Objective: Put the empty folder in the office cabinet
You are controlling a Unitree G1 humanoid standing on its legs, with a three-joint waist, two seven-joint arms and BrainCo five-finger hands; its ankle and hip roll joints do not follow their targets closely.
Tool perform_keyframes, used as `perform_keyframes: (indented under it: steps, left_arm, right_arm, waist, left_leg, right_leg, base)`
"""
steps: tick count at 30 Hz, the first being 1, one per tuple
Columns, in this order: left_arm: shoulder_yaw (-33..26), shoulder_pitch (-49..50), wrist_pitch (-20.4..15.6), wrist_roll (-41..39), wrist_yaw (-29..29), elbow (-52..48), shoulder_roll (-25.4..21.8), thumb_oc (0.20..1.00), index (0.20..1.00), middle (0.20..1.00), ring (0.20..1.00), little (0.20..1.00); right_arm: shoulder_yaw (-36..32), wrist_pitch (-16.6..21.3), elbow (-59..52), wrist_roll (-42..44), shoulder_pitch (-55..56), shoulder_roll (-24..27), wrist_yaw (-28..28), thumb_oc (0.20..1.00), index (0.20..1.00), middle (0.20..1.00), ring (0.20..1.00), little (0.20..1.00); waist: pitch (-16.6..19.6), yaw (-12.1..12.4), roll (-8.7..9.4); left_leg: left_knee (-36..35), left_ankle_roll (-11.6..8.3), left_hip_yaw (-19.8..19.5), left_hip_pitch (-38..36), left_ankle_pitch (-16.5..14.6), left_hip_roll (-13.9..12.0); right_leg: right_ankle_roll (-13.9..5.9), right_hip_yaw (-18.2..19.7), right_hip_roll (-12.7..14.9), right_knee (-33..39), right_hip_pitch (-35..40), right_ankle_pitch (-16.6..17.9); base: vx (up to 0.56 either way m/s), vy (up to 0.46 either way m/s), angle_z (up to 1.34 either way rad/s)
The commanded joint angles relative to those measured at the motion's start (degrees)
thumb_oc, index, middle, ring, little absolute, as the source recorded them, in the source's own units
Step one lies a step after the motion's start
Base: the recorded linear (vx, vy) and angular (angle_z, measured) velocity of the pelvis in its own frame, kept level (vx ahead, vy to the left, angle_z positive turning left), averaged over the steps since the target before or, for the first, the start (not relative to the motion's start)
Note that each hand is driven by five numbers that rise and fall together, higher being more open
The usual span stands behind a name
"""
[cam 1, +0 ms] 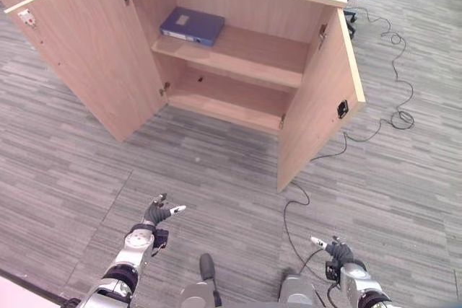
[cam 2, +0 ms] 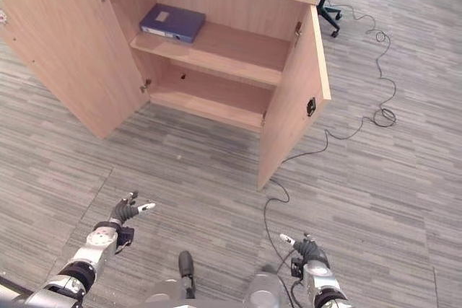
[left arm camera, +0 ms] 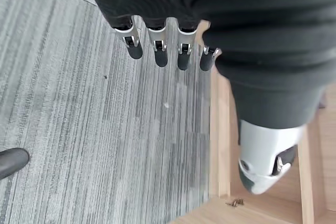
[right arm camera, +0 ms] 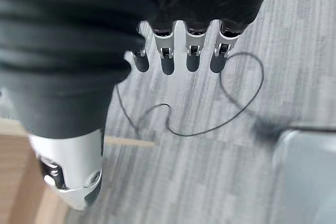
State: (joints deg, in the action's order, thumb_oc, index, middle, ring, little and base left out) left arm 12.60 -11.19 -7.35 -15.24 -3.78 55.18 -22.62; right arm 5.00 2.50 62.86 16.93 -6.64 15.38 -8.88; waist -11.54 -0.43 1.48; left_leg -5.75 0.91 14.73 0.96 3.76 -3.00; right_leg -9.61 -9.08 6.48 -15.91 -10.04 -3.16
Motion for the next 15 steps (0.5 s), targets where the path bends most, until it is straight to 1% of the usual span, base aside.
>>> perform_keyframes:
  steps: [1, 2, 3, 5, 7, 10, 12, 13, 15]
  left_arm:
    - [-1.29, -0.57, -1.33, 0.12, -0.68, -1.15, -0.23, 1.0, 1.0, 1.0, 1.0, 1.0]
    - [-1.36, -0.2, -1.25, 0.19, -0.55, -1.49, 0.01, 1.0, 1.0, 1.0, 1.0, 1.0]
    - [-1.29, -0.05, -1.4, 0.27, -0.21, -1.47, 0.5, 1.0, 1.0, 1.0, 1.0, 1.0]
    - [-1.37, 0.52, -1.47, 0.54, 0.11, -1.54, 1.18, 1.0, 1.0, 1.0, 1.0, 1.0]
    - [-1.49, 0.96, -1.58, -0.03, 0.12, -2.31, 1.69, 1.0, 1.0, 1.0, 1.0, 1.0]
    - [-0.65, 1.8, -1.59, -0.59, 0.67, -4.26, 2.55, 1.0, 1.0, 1.0, 1.0, 1.0]
    - [0.05, 1.38, -1.46, -0.2, 0.85, -4.58, 2.9, 1.0, 1.0, 1.0, 1.0, 1.0]
    - [0.36, 1.24, -1.38, -0.02, 0.84, -4.63, 3.2, 1.0, 1.0, 1.0, 1.0, 1.0]
    - [0.36, 0.96, -1.49, -0.49, 0.42, -4.2, 3.5, 1.0, 1.0, 1.0, 1.0, 1.0]
  right_arm:
    - [1.22, 2.47, -0.41, 1.29, -1.61, 3.94, -1.08, 1.0, 1.0, 1.0, 1.0, 1.0]
    - [1.05, 2.28, -0.59, 1.13, -1.2, 3.98, -1.01, 1.0, 1.0, 1.0, 1.0, 1.0]
    - [0.79, 2.2, -0.54, 1.34, -0.96, 4.19, -0.96, 1.0, 1.0, 1.0, 1.0, 1.0]
    - [0.23, 2.44, -0.41, 1.96, -0.55, 4.85, -0.91, 1.0, 1.0, 1.0, 1.0, 1.0]
    - [-0.03, 2.43, -0.54, 1.94, -0.71, 5.92, -1.14, 1.0, 1.0, 1.0, 1.0, 1.0]
    - [-0.64, 2.34, -1.02, 2.13, -0.28, 7.27, -1.07, 1.0, 1.0, 1.0, 1.0, 1.0]
    - [-1.45, 2.24, -1.26, 2.25, 0.4, 8.28, -1.09, 1.0, 1.0, 1.0, 1.0, 1.0]
    - [-1.78, 2.16, -1.54, 2.44, 0.67, 8.7, -1.29, 1.0, 1.0, 1.0, 1.0, 1.0]
    - [-1.87, 2.13, -1.24, 2.55, 0.45, 9.17, -1.4, 1.0, 1.0, 1.0, 1.0, 1.0]
  waist:
    - [-0.65, 1.37, -0.85]
    - [-0.72, 1.67, -0.77]
    - [-0.47, 1.38, -0.67]
    - [-0.34, 0.66, -0.94]
    - [-0.31, 0.38, -1.58]
    - [-1.27, -0.4, -2.38]
    - [-1.99, -1.03, -2.49]
    - [-2.47, -1.18, -2.74]
    - [-2.85, -1.35, -2.96]
  left_leg:
    - [3.92, -5.78, -1.78, -0.61, -2.46, -3.61]
    - [4.49, -5.69, -1.23, -0.88, -3.06, -3.4]
    - [5.04, -5.67, -0.91, -0.92, -3.23, -3.11]
    - [6.47, -5.95, -0.05, -1.97, -4.47, -3.25]
    - [8.85, -6.37, 0.73, -1.45, -4.85, -3.81]
    - [16.11, -7.4, 1.0, 0.13, -6.14, -5.59]
    - [24.15, -8.45, 0.96, 3.72, -4.07, -7.96]
    - [27.65, -9.03, 0.4, 5.21, -2.16, -8.96]
    - [30.73, -9.33, -1.18, 6.67, -0.75, -8.87]
  right_leg:
    - [2.18, -6.02, -2.84, 9.49, 7.0, -1.13]
    - [2.59, -8.76, -1.89, 9.56, 7.13, -1.13]
    - [2.45, -9.32, -1.66, 10.61, 7.99, -1.14]
    - [2.8, -7.23, -2.25, 11.63, 9.24, -1.19]
    - [3.11, -7.26, -2.02, 12.36, 9.17, -0.6]
    - [4.13, -5.61, -2.36, 12.49, 10.27, -1.49]
    - [5.37, -5.08, -2.24, 12.11, 10.68, -2.07]
    - [5.95, -4.58, -2.45, 11.9, 11.29, -2.5]
    - [6.38, -3.42, -2.62, 12.15, 12.09, -2.91]
  base:
    - [0.07, 0.044, -0.27]
    - [0.05, -0.02, -0.22]
    - [0.1, -0.039, -0.15]
    - [0.11, -0.053, -0.06]
    - [0.06, -0.061, -0.15]
    - [0.08, -0.091, -0.4]
    - [0.08, -0.105, -0.16]
    - [0.1, -0.065, -0.2]
    - [0.08, -0.03, -0.32]
